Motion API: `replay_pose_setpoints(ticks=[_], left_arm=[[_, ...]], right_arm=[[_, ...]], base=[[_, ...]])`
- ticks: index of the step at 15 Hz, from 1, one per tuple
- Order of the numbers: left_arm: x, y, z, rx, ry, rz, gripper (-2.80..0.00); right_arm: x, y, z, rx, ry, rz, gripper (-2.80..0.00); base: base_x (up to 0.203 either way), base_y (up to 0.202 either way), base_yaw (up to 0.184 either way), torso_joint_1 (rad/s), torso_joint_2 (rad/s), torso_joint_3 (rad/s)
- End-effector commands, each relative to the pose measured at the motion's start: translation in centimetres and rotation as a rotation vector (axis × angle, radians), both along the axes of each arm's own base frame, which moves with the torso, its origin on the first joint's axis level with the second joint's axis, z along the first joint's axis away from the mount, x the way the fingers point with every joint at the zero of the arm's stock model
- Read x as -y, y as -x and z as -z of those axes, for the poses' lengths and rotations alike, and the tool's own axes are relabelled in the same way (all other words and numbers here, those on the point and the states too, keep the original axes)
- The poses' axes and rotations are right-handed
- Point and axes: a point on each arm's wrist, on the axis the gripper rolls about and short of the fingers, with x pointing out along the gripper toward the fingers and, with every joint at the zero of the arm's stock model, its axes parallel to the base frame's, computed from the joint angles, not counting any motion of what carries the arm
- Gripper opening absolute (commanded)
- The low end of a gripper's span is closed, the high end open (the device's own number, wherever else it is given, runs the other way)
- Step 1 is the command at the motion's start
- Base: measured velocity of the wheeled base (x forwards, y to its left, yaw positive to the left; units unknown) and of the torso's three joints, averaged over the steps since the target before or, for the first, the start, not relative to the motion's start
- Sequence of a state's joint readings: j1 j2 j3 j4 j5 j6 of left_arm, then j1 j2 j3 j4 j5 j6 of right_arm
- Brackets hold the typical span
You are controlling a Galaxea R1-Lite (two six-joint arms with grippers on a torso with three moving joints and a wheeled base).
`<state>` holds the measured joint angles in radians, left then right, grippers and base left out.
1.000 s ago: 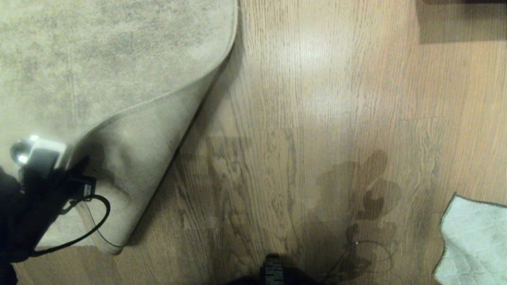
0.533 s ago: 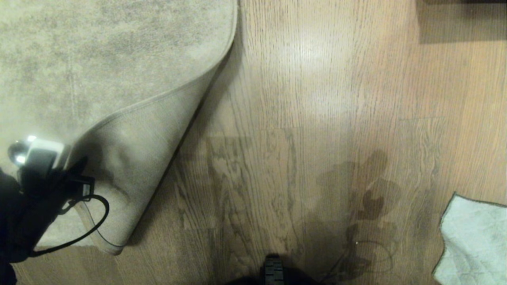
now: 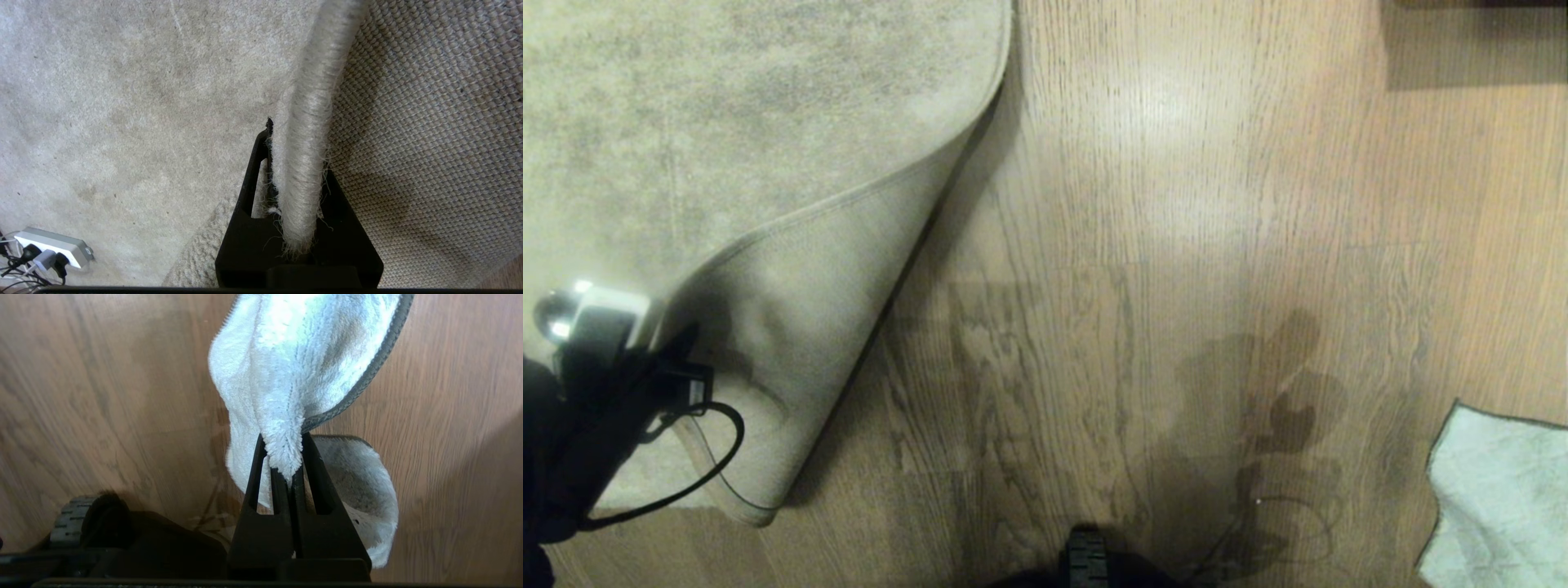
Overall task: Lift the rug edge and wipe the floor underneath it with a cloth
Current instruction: Wipe the floor under the carpet with a rag
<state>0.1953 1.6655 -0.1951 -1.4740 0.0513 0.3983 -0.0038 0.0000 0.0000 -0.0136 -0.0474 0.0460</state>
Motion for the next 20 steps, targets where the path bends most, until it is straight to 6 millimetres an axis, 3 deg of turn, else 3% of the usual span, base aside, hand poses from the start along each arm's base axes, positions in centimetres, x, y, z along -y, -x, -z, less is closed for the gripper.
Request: replay_pose_setpoints(ticks=[1,6,10,14,20], left_arm=[[0.0,0.0,-0.1,0.006,-0.005,0.000,-2.80],[0.0,0.1,-0.1,0.009,-0.005,-0.002,-2.80],[0.0,0.1,-0.2,0.014,-0.006,-0.004,-2.80],[0.0,0.1,-0.2,0.011,-0.004,-0.005,-2.80],[0.0,0.1,0.0,0.002,-0.004,-0.002,-2.80]], right_arm=[[-0.1,0.0,-0.1,0.009,0.021,-0.023,-2.80],[-0.1,0.9,-3.2,0.090,0.015,-0.070,-2.80],[-0.5,0.4,-6.4,0.044,0.021,-0.243,-2.80],[-0.9,-1.3,-9.5,-0.023,0.035,-0.429,-2.80],[-1.1,-5.3,-12.7,-0.132,0.085,-0.494,-2.80]], base=[[0.000,0.000,0.000,0.000,0.00,0.000],[0.000,0.000,0.000,0.000,0.00,0.000],[0.000,0.000,0.000,0.000,0.00,0.000],[0.000,0.000,0.000,0.000,0.00,0.000],[0.000,0.000,0.000,0.000,0.00,0.000]])
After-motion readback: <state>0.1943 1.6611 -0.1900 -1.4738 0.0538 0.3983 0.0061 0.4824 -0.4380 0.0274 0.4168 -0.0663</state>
